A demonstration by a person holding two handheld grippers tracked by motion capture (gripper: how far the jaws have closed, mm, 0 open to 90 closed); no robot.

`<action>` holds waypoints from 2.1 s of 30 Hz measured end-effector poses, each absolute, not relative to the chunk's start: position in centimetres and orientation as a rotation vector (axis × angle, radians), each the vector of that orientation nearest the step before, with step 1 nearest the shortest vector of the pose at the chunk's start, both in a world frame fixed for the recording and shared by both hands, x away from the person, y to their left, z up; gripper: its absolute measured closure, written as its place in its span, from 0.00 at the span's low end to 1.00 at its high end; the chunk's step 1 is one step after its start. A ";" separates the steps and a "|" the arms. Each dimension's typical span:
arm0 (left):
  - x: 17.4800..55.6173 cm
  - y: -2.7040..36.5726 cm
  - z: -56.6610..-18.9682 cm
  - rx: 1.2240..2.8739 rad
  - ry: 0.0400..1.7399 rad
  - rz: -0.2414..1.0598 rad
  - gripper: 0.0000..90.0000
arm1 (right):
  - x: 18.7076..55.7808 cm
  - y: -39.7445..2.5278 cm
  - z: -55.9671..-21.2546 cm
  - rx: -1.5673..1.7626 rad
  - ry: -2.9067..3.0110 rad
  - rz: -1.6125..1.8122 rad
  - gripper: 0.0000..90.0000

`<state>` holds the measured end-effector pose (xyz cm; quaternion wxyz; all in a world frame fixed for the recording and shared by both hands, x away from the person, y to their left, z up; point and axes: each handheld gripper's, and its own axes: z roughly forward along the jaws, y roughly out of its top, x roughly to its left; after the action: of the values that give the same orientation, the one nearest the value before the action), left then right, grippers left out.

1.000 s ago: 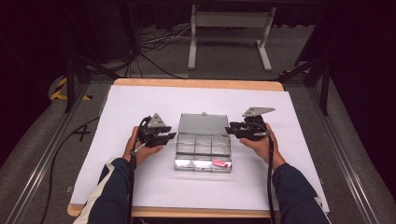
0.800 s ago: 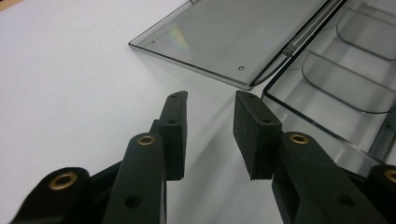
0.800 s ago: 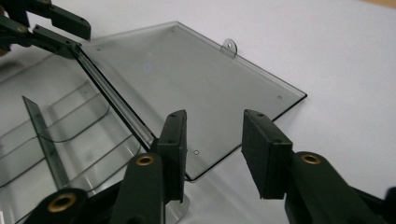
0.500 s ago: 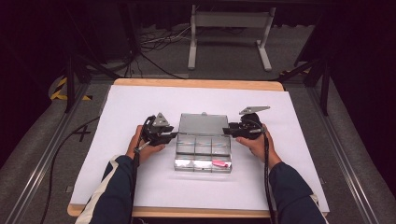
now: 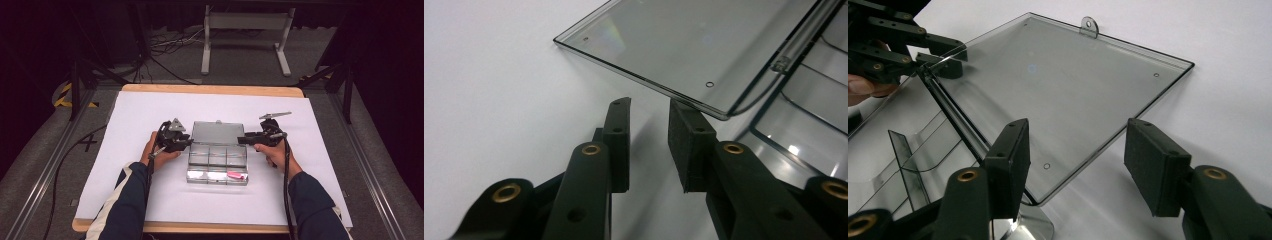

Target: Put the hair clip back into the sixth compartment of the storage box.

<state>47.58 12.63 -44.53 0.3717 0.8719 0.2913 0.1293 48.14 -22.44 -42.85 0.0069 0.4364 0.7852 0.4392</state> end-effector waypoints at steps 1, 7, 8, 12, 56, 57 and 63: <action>47.7 12.6 -44.6 2.235 0.754 0.330 0.79 | 48.2 -22.3 -42.8 1.360 2.458 1.364 0.49; 48.3 13.0 -44.4 2.221 0.780 0.318 0.80 | 48.5 -22.3 -43.0 1.395 2.464 1.370 0.46; 48.4 13.0 -44.4 2.219 0.787 0.323 0.80 | 48.5 -22.4 -43.0 1.397 2.465 1.377 0.46; 48.6 13.0 -44.4 2.218 0.799 0.315 0.80 | 48.7 -22.4 -43.1 1.410 2.462 1.388 0.45; 41.4 14.5 -43.6 2.259 0.600 0.330 0.85 | 48.7 -23.3 -44.5 1.651 2.397 1.597 0.56; 41.4 14.5 -43.6 2.260 0.599 0.329 0.85 | 48.6 -23.3 -44.6 1.647 2.388 1.606 0.56; 41.5 14.5 -43.6 2.258 0.598 0.326 0.85 | 48.0 -23.4 -44.3 1.553 2.343 1.632 0.64</action>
<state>41.48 14.52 -43.57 0.3814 0.8850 0.2343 0.1277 48.05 -23.38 -44.29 -0.0543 0.4771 0.7199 0.5013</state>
